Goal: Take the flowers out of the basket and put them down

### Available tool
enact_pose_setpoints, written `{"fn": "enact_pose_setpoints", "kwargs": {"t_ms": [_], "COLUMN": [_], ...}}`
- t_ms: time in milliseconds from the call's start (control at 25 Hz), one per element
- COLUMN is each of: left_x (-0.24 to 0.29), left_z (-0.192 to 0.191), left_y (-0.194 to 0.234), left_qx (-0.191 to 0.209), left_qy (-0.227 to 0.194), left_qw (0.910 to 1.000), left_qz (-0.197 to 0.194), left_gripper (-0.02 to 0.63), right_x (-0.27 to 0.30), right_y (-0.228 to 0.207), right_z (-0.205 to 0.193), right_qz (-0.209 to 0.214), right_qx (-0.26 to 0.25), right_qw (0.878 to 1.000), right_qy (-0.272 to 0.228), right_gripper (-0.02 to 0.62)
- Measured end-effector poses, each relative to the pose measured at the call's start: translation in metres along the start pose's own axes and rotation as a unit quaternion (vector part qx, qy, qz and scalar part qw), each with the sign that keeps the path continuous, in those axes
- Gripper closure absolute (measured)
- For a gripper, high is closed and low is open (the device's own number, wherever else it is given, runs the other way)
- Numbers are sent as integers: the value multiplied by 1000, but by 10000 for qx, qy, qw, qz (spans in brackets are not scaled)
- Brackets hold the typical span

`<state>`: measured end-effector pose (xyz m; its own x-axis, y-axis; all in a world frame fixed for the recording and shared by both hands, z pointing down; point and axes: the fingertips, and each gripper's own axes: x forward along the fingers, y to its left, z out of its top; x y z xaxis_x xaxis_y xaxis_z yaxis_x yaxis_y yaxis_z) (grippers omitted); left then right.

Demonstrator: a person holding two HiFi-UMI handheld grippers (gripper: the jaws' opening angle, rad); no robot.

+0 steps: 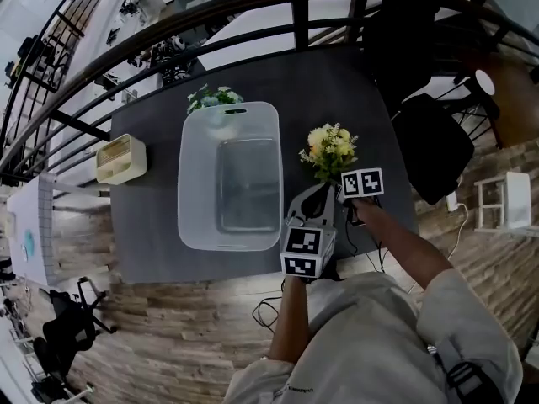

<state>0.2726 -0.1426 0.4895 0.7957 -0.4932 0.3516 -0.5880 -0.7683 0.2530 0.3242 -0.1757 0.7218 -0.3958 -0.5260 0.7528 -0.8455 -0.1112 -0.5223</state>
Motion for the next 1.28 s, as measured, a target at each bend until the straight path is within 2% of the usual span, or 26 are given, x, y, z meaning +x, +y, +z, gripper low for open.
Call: {"fn": "enact_pose_setpoints", "kwargs": {"t_ms": [240, 440, 640, 800, 920, 1120, 1200, 1280], "left_x": [-3, -1, -1, -12, -19, -33, -36, -38], "left_z": [6, 3, -13, -23, -22, -29, -33, -38], "left_y": [-11, -11, -6, 7, 13, 16, 15, 12], "left_qx": [162, 164, -241, -403, -426, -222, -250, -348], "left_qy": [-103, -110, -77, -19, -153, -86, -107, -146], "left_qw": [9998, 9998, 9996, 9986, 9975, 9926, 9891, 9844], "left_qz": [-61, 3, 80, 348, 545, 1194, 1448, 1717], "left_gripper": [589, 590, 591, 589, 591, 589, 589, 591], "right_x": [19, 28, 23, 22, 20, 14, 11, 6], "right_y": [-2, 3, -3, -1, 3, 9, 7, 7], "right_z": [1, -8, 1, -2, -3, -4, -7, -11], "right_qz": [-240, -78, -31, 27, 141, 353, 405, 480], "right_qx": [-109, 13, -110, -112, -66, 4, -56, -192], "right_qw": [9995, 9991, 9990, 9988, 9987, 9984, 9980, 9971], "right_qy": [163, 420, 427, 475, 488, 435, 474, 559], "right_gripper": [529, 514, 511, 500, 487, 428, 426, 383]}}
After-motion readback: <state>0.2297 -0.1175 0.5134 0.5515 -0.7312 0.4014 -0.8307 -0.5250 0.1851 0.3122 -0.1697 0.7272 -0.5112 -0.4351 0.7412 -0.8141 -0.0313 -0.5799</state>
